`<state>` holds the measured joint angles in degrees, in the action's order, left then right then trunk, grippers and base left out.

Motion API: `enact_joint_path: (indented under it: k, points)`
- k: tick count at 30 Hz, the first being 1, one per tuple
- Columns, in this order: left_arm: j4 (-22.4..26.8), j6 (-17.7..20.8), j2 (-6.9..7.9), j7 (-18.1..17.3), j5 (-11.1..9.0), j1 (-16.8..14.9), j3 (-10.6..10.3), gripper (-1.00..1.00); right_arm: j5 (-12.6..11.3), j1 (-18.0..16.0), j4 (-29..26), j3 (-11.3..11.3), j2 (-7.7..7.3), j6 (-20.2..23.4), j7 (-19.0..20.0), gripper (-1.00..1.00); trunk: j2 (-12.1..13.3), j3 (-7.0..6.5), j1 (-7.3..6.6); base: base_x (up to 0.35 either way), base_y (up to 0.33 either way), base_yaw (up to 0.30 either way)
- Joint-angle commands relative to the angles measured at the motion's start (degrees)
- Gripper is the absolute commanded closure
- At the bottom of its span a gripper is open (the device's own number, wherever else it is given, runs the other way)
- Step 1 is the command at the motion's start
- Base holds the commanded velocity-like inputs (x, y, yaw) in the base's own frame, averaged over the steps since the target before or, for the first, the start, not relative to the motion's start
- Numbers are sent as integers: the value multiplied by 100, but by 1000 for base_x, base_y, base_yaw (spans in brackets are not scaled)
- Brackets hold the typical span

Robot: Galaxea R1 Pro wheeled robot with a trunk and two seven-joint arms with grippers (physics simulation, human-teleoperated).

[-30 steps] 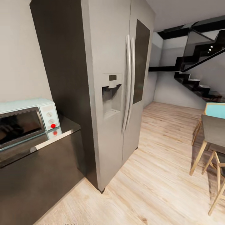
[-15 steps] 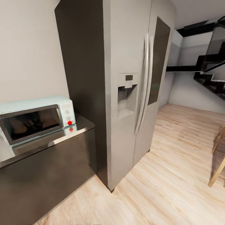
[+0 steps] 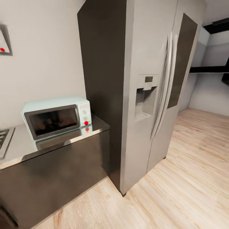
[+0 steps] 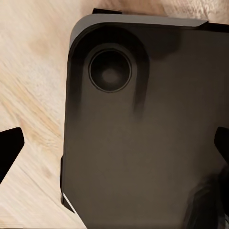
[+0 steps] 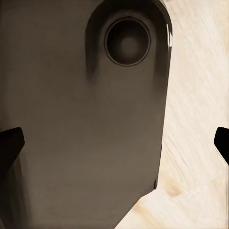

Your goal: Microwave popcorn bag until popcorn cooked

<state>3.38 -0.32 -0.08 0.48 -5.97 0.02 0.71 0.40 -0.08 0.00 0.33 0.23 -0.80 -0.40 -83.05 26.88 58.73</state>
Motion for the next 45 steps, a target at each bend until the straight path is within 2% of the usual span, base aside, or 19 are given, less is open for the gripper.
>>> enact_joint_path:
  k: [1, 45]
  points:
    - [5, -3, -1, 5, -56, 0, 2, -100, 4, -1, 0, 3, 2, -8, -4, -100, -2, 4, 0, 0, 0, 277]
    - [5, -3, -1, 5, -60, 2, 0, -100, 4, -1, 0, -6, -5, -8, -4, -100, -2, 4, 0, 0, 0, 276]
